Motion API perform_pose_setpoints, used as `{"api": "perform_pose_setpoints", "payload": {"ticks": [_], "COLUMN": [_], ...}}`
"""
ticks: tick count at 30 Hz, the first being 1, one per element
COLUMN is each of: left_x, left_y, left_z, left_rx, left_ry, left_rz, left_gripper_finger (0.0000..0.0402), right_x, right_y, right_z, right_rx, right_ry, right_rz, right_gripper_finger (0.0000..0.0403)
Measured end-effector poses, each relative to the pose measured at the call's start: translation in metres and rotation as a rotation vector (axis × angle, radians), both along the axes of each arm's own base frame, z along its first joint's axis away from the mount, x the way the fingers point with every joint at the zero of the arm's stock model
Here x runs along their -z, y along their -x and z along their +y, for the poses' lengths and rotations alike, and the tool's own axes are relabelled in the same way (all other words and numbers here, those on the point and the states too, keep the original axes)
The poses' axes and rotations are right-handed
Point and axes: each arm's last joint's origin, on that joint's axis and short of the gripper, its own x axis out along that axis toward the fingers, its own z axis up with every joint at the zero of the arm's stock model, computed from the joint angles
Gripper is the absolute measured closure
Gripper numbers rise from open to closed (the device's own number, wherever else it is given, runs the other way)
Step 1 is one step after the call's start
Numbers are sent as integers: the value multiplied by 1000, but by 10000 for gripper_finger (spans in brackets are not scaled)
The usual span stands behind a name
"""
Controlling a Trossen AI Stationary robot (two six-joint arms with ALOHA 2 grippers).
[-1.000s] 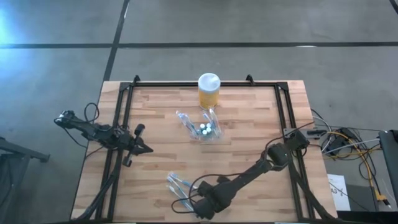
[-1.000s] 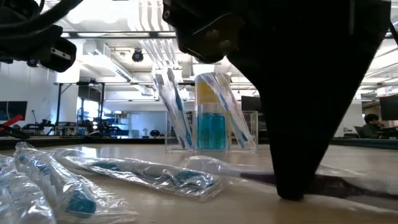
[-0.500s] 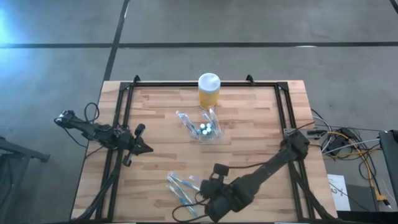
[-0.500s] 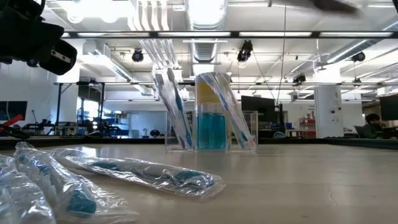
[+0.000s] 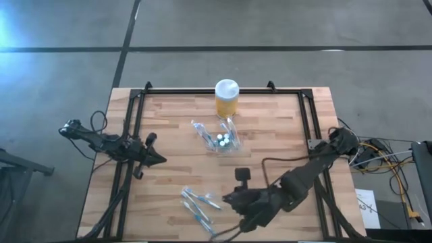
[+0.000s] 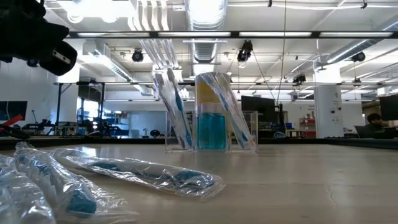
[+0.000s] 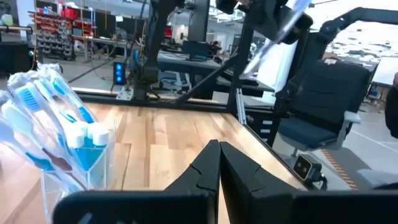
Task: Pick & Place toothbrushing station
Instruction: Put the purple toothbrush into the transparent organizer
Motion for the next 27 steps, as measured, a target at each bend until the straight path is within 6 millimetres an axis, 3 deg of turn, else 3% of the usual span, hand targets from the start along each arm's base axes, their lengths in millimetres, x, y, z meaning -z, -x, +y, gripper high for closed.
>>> {"api": "perform_pose_setpoints", "payload": {"ticks": [7, 14, 18, 23, 27], "left_x": [2, 5, 5, 5, 6], "left_y": [0, 0, 0, -1, -1], "left_z": [0, -1, -1, -1, 0], "left_rx": [3, 13, 14, 11, 6], "left_ry": [33, 22, -27, -44, -47], "left_rz": [24, 28, 15, 16, 23], "left_gripper_finger": [390, 390, 390, 390, 390], "right_x": [18, 81, 115, 133, 142], "right_y": [13, 29, 41, 56, 69], "right_z": [-33, -97, -140, -185, -208], "right_rx": [-126, -221, -96, 87, 206], "right_ry": [-18, -89, -78, 1, 53], "right_rz": [-278, -473, -524, -666, -743], "right_gripper_finger": [387, 387, 387, 382, 383]}}
